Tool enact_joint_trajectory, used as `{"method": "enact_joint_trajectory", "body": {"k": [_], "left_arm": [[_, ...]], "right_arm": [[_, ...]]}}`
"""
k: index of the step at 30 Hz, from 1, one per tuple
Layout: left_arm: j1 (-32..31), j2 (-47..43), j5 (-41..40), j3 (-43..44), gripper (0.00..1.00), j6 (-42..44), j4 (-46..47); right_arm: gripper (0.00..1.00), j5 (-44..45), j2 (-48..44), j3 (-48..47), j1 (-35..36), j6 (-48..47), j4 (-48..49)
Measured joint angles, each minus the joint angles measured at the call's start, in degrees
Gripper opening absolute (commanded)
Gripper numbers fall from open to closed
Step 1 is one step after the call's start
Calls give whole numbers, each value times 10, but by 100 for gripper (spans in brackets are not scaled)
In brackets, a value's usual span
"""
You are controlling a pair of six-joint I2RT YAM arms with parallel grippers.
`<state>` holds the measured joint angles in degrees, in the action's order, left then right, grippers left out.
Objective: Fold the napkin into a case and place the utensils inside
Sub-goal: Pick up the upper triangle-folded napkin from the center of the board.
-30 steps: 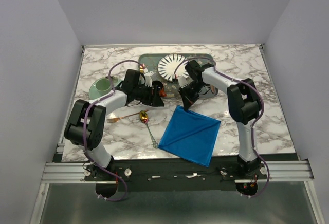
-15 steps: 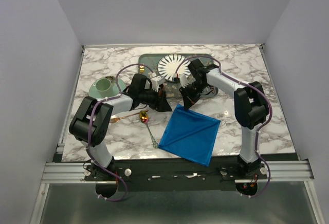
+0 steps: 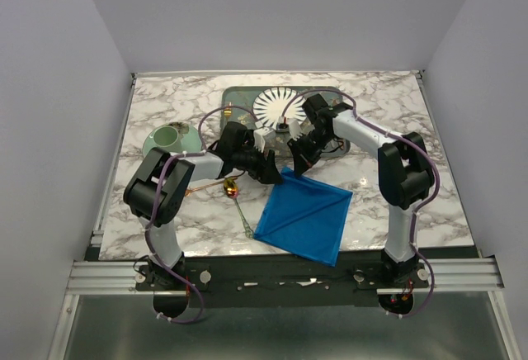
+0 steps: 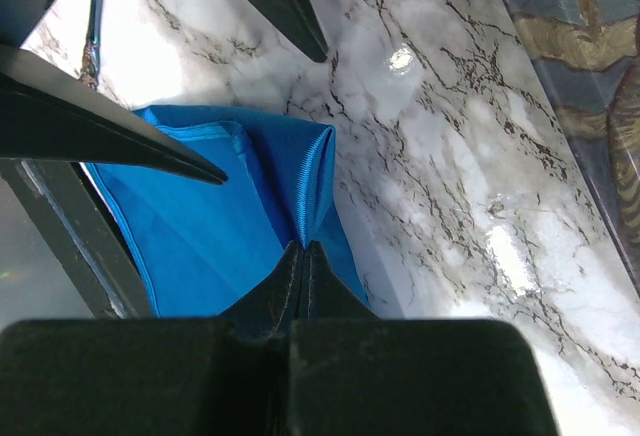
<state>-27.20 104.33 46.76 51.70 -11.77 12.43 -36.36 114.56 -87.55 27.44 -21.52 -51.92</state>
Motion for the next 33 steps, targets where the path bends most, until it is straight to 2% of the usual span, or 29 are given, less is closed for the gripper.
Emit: {"method": "enact_joint_trajectory", "body": {"k": [4, 7, 10, 11, 12, 13, 14, 17, 18, 19, 22, 26, 28, 33], "left_arm": [[-6, 9, 3, 13, 61, 2, 9], [-14, 18, 8, 24, 52, 0, 18], [-17, 24, 17, 27, 38, -1, 25], [-17, 25, 20, 28, 30, -1, 26], [-17, 26, 23, 28, 25, -1, 27], [-17, 27, 27, 28, 21, -2, 28], [-17, 27, 30, 28, 13, -2, 28], [-17, 27, 35, 27, 0, -2, 31], [-17, 27, 37, 27, 0, -3, 33], [-17, 27, 38, 26, 0, -2, 36], [-18, 25, 39, 22, 0, 3, 44], [-21, 12, 39, 16, 0, 19, 47], [-24, 3, 39, 12, 0, 29, 47], [-43, -29, 39, 7, 0, 68, 46]], "right_arm": [[1, -5, -4, 1, 0, 0, 0], [1, -7, -5, 1, 0, 0, 0], [1, -6, -5, 2, -1, 1, 0], [1, -7, -5, 2, -1, 1, 0], [1, -6, -5, 2, -1, 1, 0], [3, -7, -5, 2, -1, 1, 0], [6, -6, -5, 2, -1, 1, 0], [22, -6, -5, 2, -1, 4, 0], [28, -6, -5, 2, -1, 6, -1], [48, -5, -5, 2, -1, 7, -2], [75, -6, -5, 2, -12, 9, -9], [86, -7, -17, 13, -49, -9, -19], [100, -4, -33, 30, -74, -27, -26], [100, 12, -63, 72, -91, -77, -35]]}}
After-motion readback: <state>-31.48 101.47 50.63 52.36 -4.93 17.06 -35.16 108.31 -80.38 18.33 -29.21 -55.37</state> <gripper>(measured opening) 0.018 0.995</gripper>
